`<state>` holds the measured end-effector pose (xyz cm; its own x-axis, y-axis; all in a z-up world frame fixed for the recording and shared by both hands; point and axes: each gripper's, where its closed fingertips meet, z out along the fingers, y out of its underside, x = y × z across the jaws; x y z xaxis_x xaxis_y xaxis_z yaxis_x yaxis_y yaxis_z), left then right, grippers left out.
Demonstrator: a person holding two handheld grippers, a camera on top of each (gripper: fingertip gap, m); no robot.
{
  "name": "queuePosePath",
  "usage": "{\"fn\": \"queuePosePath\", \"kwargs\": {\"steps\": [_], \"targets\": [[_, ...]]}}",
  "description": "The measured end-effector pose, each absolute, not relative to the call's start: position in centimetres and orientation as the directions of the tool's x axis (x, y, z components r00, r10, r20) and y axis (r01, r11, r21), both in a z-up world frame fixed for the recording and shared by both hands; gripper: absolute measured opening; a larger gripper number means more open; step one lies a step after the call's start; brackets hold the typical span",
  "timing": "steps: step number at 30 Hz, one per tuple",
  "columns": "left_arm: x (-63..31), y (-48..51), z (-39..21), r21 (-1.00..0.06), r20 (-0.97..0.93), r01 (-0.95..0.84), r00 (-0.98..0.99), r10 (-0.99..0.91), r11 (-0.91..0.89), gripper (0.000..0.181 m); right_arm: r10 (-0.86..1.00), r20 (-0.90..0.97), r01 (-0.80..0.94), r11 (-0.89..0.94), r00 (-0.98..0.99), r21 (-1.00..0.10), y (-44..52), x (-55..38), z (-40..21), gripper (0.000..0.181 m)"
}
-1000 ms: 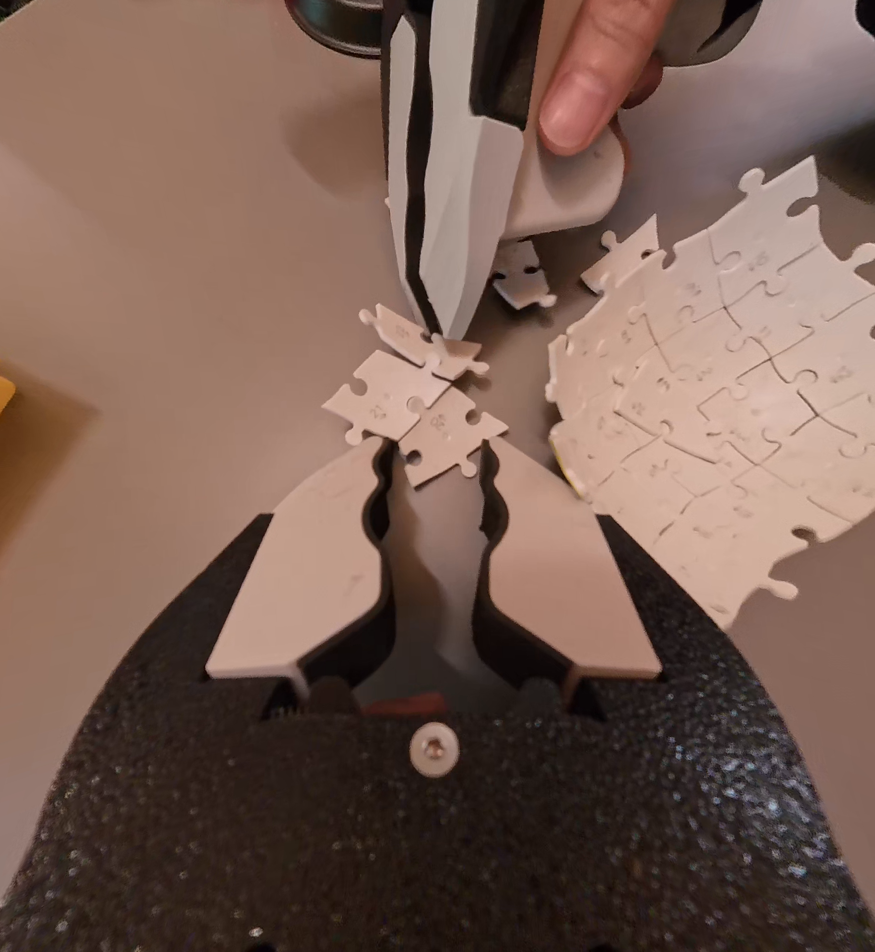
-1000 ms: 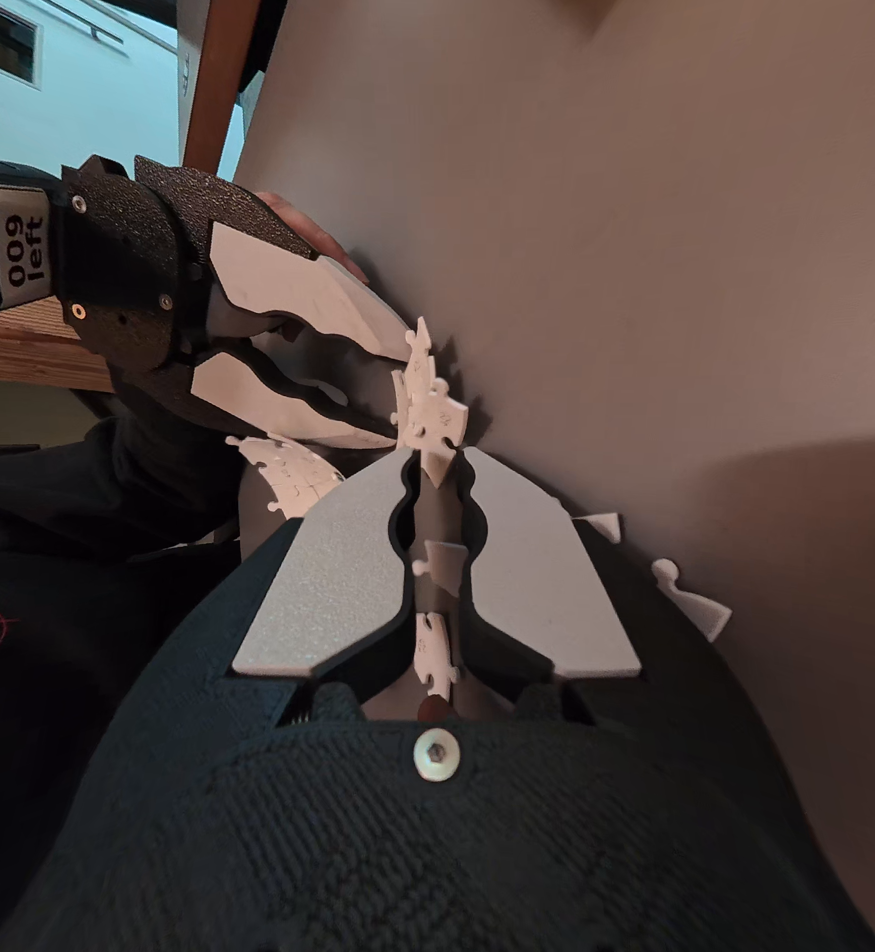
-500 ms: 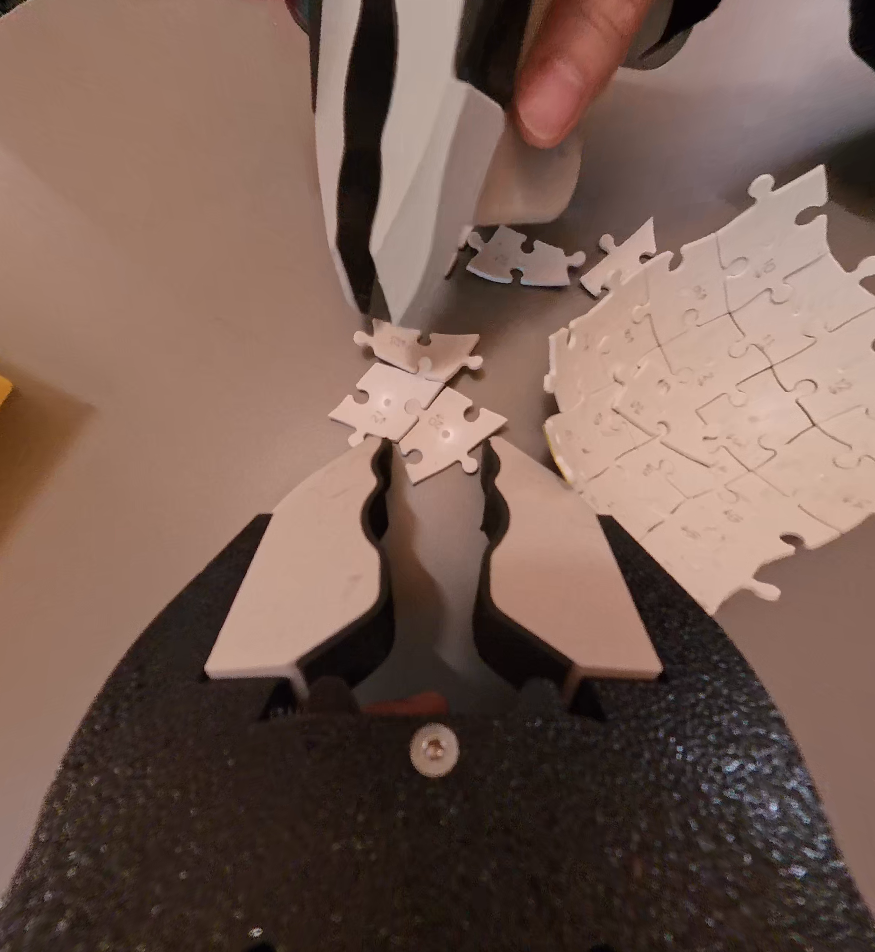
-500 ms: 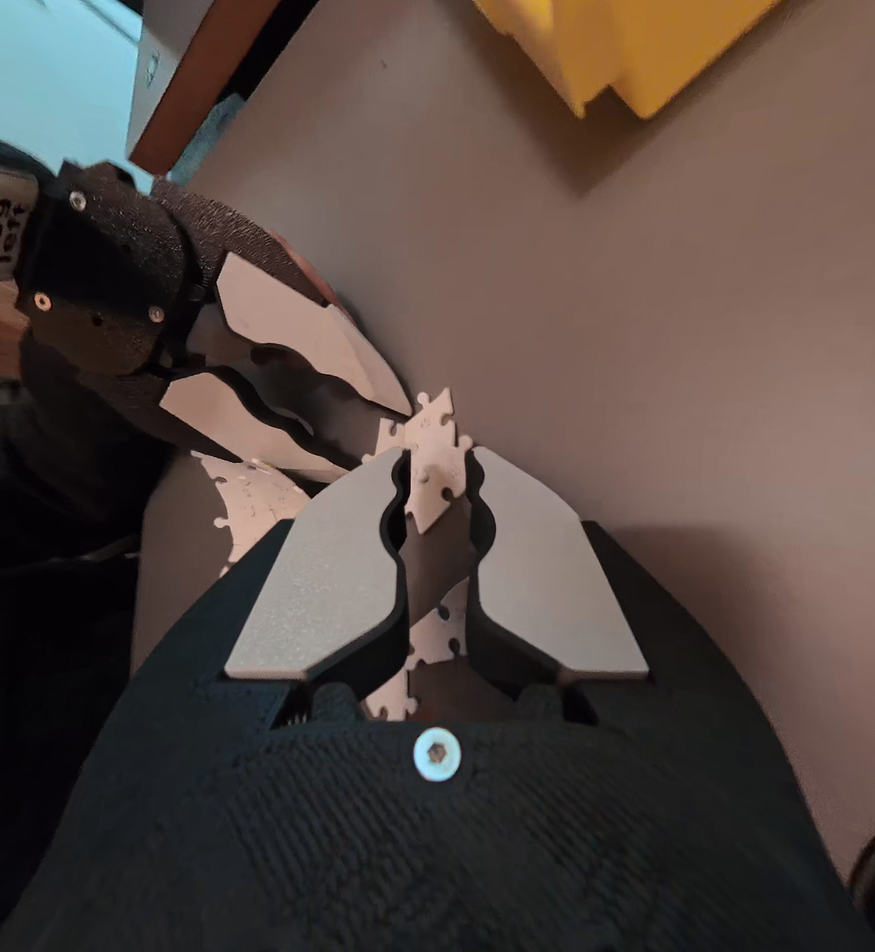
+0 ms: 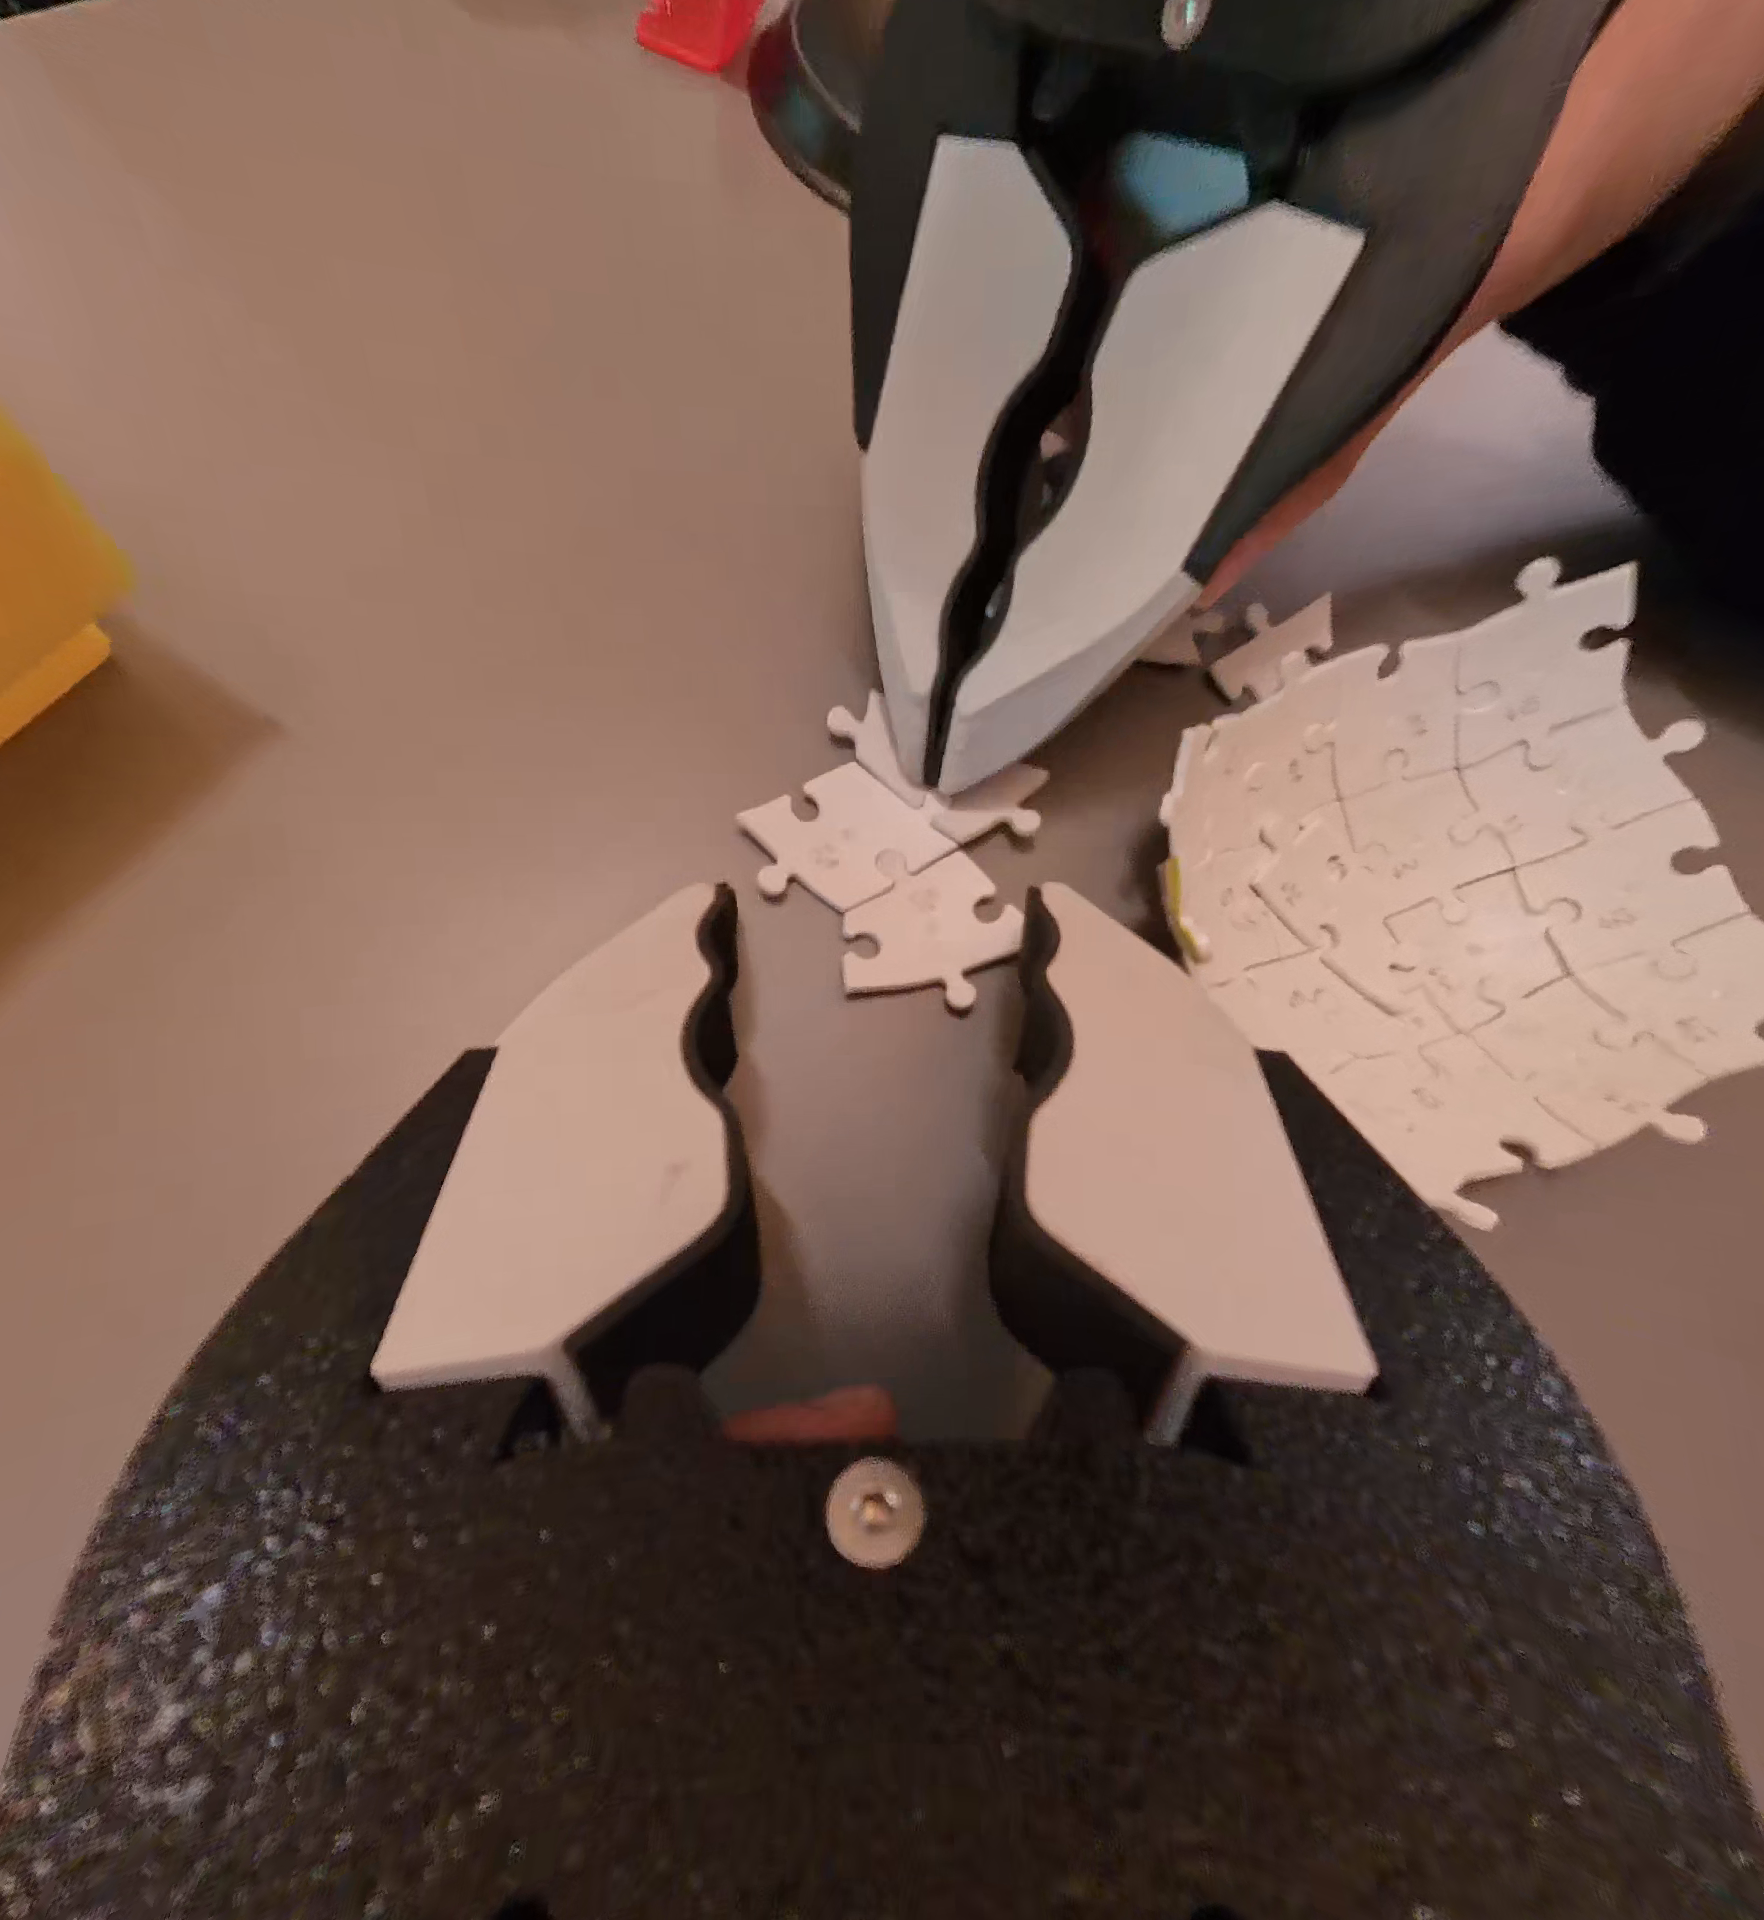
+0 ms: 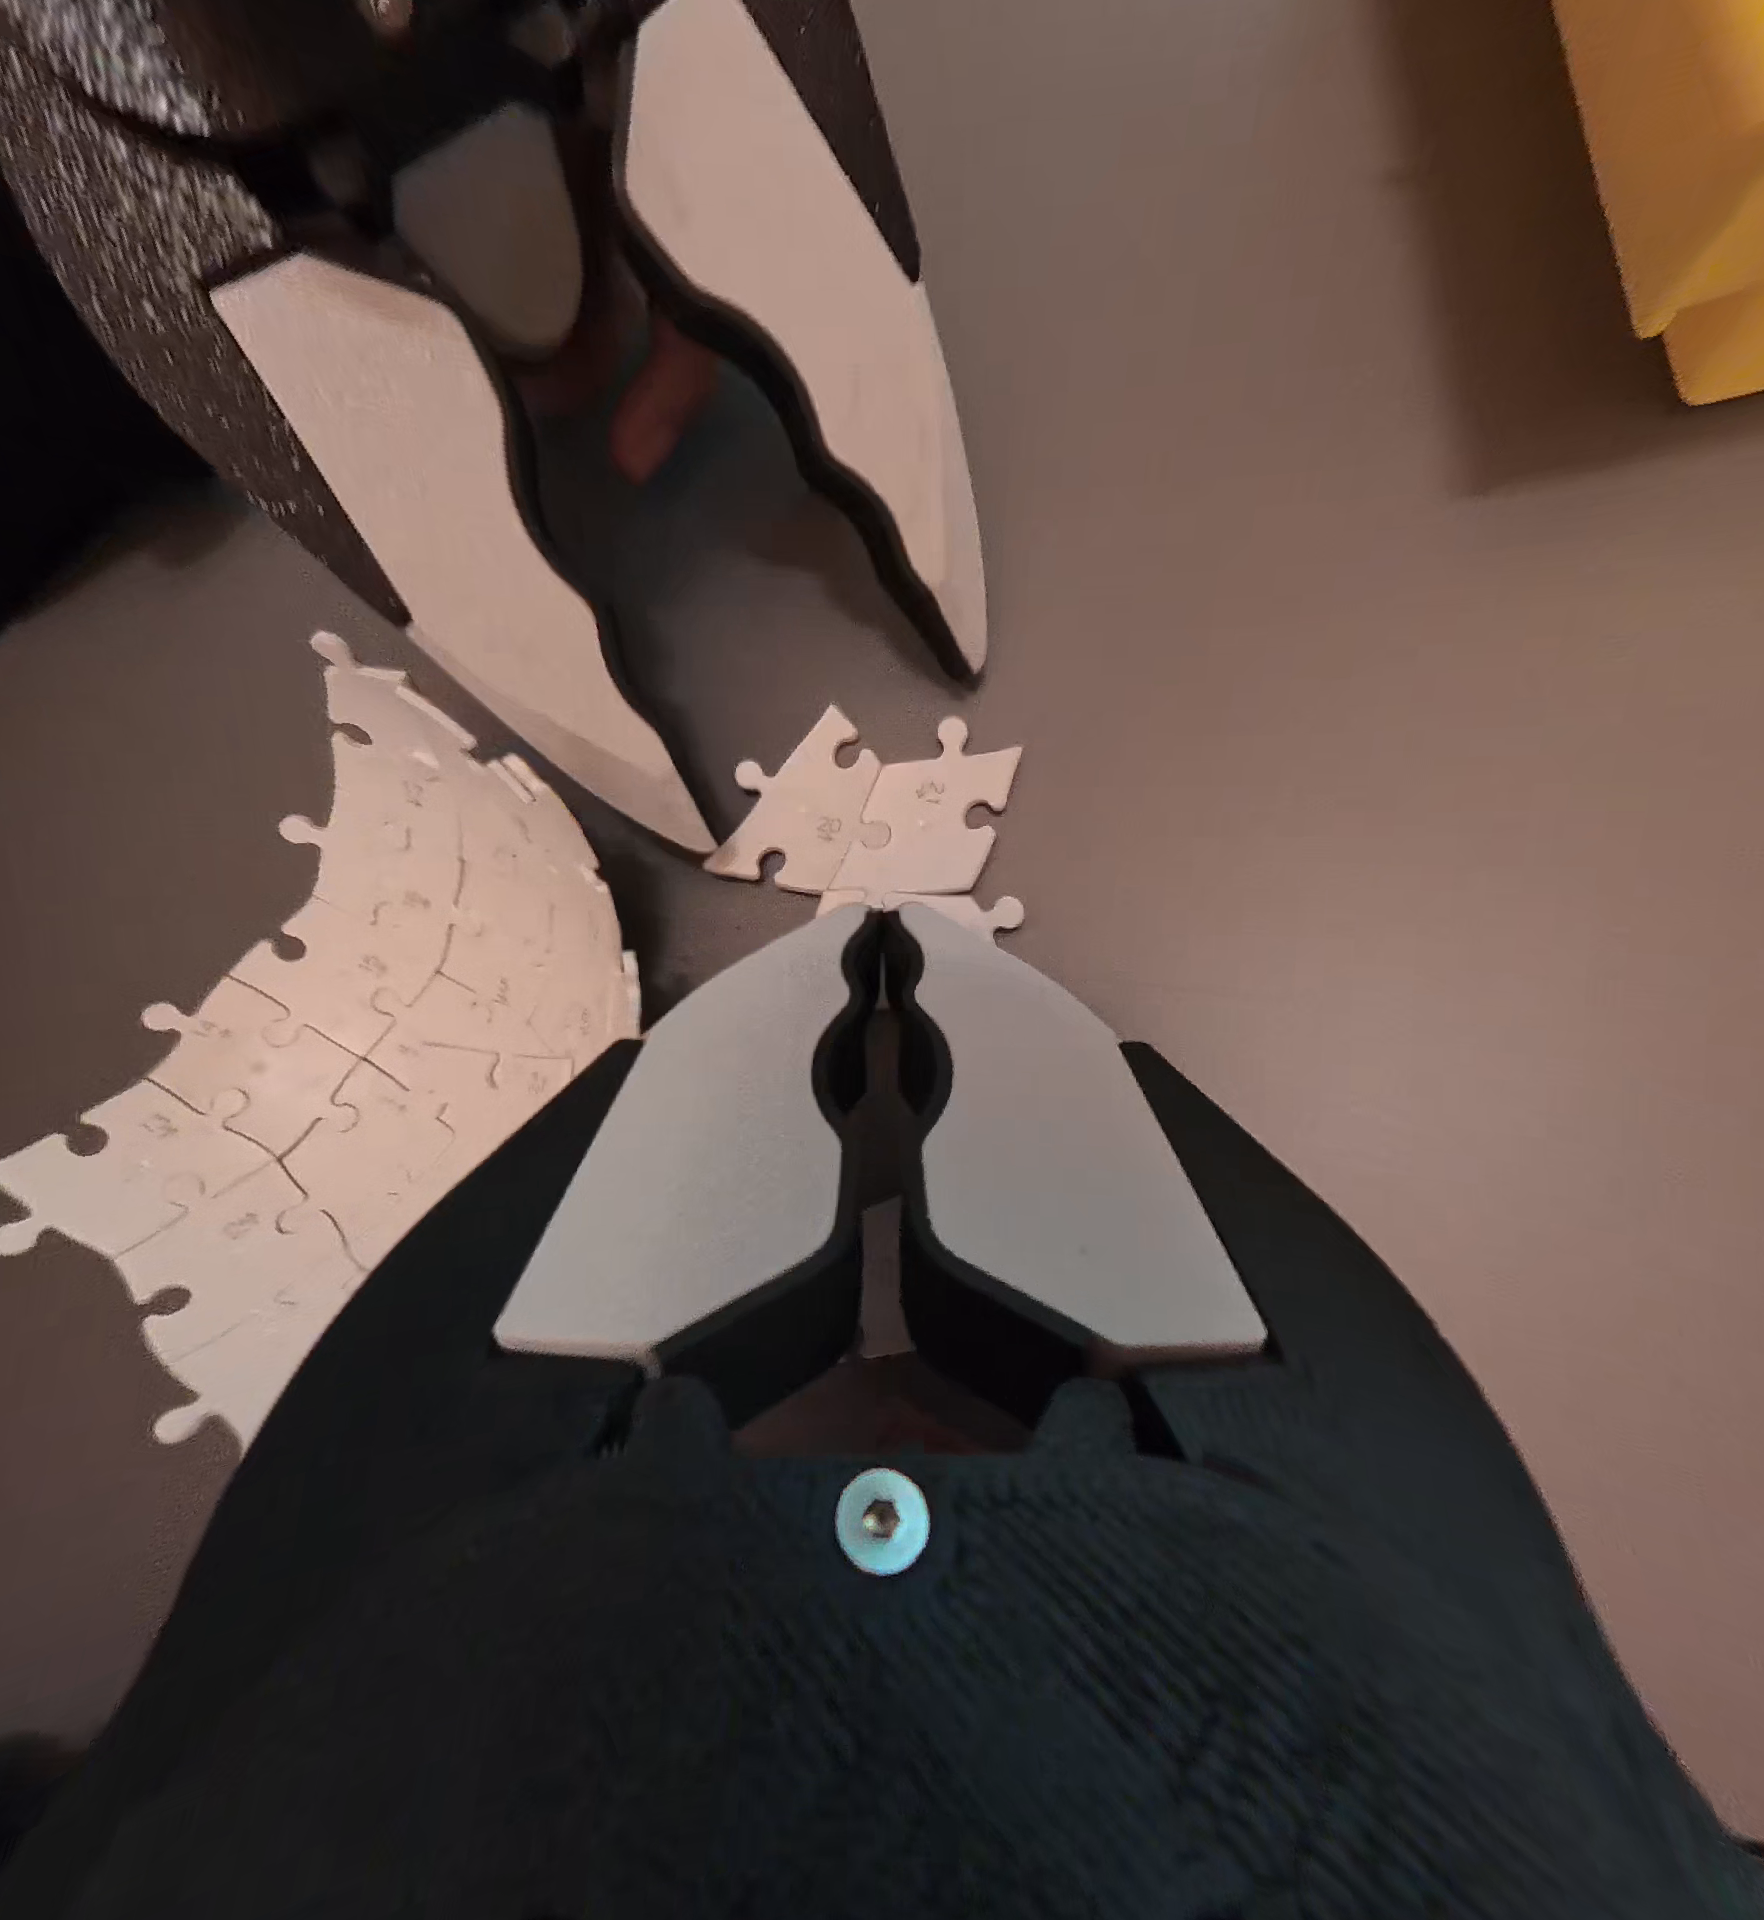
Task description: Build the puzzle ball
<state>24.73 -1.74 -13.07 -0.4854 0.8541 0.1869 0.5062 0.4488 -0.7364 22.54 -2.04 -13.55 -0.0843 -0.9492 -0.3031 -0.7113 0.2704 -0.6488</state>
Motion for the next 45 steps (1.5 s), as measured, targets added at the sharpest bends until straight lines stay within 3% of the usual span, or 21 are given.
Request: {"fn": "queuePosePath", "kwargs": {"steps": [3, 8, 13, 18, 22, 26, 33, 40, 45], "targets": [[24.9, -2.0, -12.4, -0.75, 0.267, 0.437, -0.486, 0.832, 0.496, 0.049, -0.958, -0.279, -0.716, 0.239, -0.065, -0.656, -2.0, 22.6, -13.6, 0.0], [25.2, -3.3, -12.5, -0.684, 0.415, 0.392, -0.484, 0.771, 0.615, 0.036, -0.967, -0.255, -0.715, 0.199, -0.03, -0.67, -1.7, 22.6, -13.5, 0.0], [24.6, -3.6, -12.4, -0.608, 0.55, 0.448, -0.358, 0.754, 0.656, 0.03, -0.991, -0.123, -0.71, 0.054, 0.046, -0.702, -1.6, 22.5, -13.6, 0.0], [23.8, -4.0, -13.1, -0.611, 0.474, 0.545, -0.329, 0.817, 0.574, 0.011, -0.991, -0.103, -0.701, 0.017, 0.081, -0.713, -1.3, 22.5, -13.6, 0.0], [24.2, -4.4, -13.4, -0.576, 0.459, 0.577, -0.358, 0.813, 0.579, 0.014, -0.992, -0.078, -0.697, -0.012, 0.098, -0.717, -1.2, 22.4, -13.6, 0.0], [24.6, -4.9, -13.4, -0.596, 0.383, 0.6, -0.373, 0.845, 0.534, 0.032, -0.992, -0.072, -0.694, -0.024, 0.108, -0.72, -1.1, 22.3, -13.6, 0.0], [24.6, -3.9, -13.9, -0.592, 0.198, 0.727, -0.287, 0.937, 0.348, 0.021, -0.992, -0.042, -0.699, -0.052, 0.117, -0.713, -1.1, 22.3, -13.7, 0.0], [23.8, -3.2, -13.9, -0.596, 0.321, 0.69, -0.263, 0.91, 0.41, 0.008, -0.993, -0.057, -0.682, -0.03, 0.105, -0.73, -1.1, 22.4, -13.5, 0.0], [24.0, -3.9, -12.3, -0.679, 0.343, 0.583, -0.285, 0.895, 0.446, 0.003, -0.992, -0.116, -0.68, 0.055, 0.045, -0.732, -1.9, 21.4, -12.9, 0.006]]}}
